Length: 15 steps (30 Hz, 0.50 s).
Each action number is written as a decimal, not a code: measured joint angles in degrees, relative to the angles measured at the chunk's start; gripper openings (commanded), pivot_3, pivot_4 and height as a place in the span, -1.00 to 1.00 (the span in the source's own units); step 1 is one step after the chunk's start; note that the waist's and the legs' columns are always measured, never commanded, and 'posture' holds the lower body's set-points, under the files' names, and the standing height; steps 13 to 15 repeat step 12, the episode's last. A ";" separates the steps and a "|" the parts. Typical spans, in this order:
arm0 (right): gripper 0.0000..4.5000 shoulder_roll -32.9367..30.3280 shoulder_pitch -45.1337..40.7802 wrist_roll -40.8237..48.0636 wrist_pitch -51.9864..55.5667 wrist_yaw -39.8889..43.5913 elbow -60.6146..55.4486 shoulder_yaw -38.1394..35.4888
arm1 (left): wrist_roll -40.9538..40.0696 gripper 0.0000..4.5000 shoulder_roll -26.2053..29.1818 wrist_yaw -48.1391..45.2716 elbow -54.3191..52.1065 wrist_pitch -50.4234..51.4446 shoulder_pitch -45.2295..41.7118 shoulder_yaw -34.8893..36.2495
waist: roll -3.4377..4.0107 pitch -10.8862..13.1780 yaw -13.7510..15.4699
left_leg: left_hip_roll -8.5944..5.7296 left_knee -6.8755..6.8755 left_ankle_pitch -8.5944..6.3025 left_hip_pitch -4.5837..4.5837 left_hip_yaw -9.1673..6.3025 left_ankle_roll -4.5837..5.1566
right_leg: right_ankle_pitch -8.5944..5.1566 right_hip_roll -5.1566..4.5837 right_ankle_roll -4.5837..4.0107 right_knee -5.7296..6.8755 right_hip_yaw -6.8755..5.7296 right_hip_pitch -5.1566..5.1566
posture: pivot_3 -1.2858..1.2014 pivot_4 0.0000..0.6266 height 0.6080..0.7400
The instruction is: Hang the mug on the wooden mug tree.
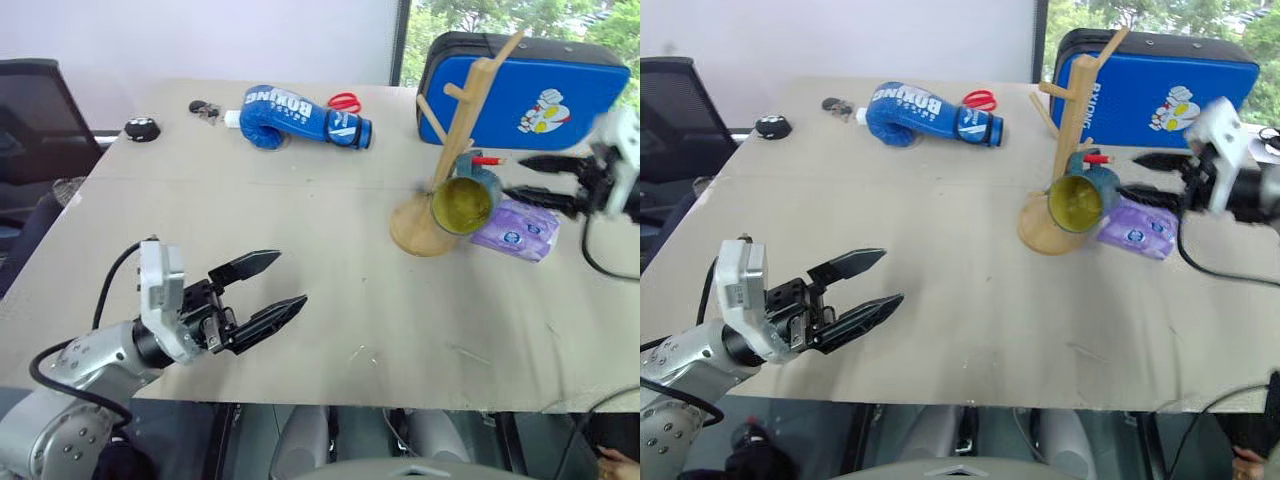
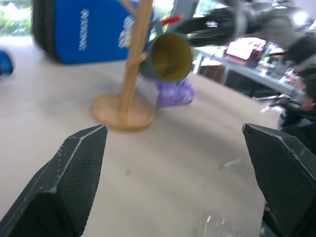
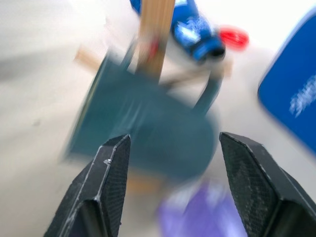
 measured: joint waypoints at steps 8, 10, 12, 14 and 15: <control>0.26 6.44 30.36 4.66 5.23 -3.82 -17.88 -19.71 | 8.85 1.00 3.23 -4.98 10.29 -0.69 0.17 -1.55 | -0.02 -0.02 -1.30 | 0.06 0.03 -0.01 0.23 0.25 0.04 | -0.12 0.08 0.22 0.02 0.22 0.02 | 0.03 -0.52 1.00; 0.26 7.31 33.70 4.13 4.11 -4.30 -18.89 -20.05 | 10.00 1.00 3.68 -6.10 11.91 -0.74 -0.08 -1.61 | -0.03 -0.03 -1.41 | 0.07 0.05 -0.01 0.31 0.30 0.04 | -0.13 0.06 0.24 0.05 0.26 0.04 | 0.03 -0.52 1.00; 0.26 8.18 36.27 2.96 1.95 -4.87 -19.06 -20.04 | 11.18 1.00 3.94 -7.07 13.53 -0.75 -0.72 -1.82 | -0.03 -0.03 -1.39 | 0.07 0.06 -0.01 0.31 0.31 0.04 | -0.13 0.04 0.24 0.05 0.27 0.03 | 0.03 -0.52 1.00; 0.26 8.18 36.27 2.96 1.95 -4.87 -19.06 -20.04 | 11.18 1.00 3.94 -7.07 13.53 -0.75 -0.72 -1.82 | -0.03 -0.03 -1.39 | 0.07 0.06 -0.01 0.31 0.31 0.04 | -0.13 0.04 0.24 0.05 0.27 0.03 | 0.03 -0.52 1.00; 0.26 8.18 36.27 2.96 1.95 -4.87 -19.06 -20.04 | 11.18 1.00 3.94 -7.07 13.53 -0.75 -0.72 -1.82 | -0.03 -0.03 -1.39 | 0.07 0.06 -0.01 0.31 0.31 0.04 | -0.13 0.04 0.24 0.05 0.27 0.03 | 0.03 -0.52 1.00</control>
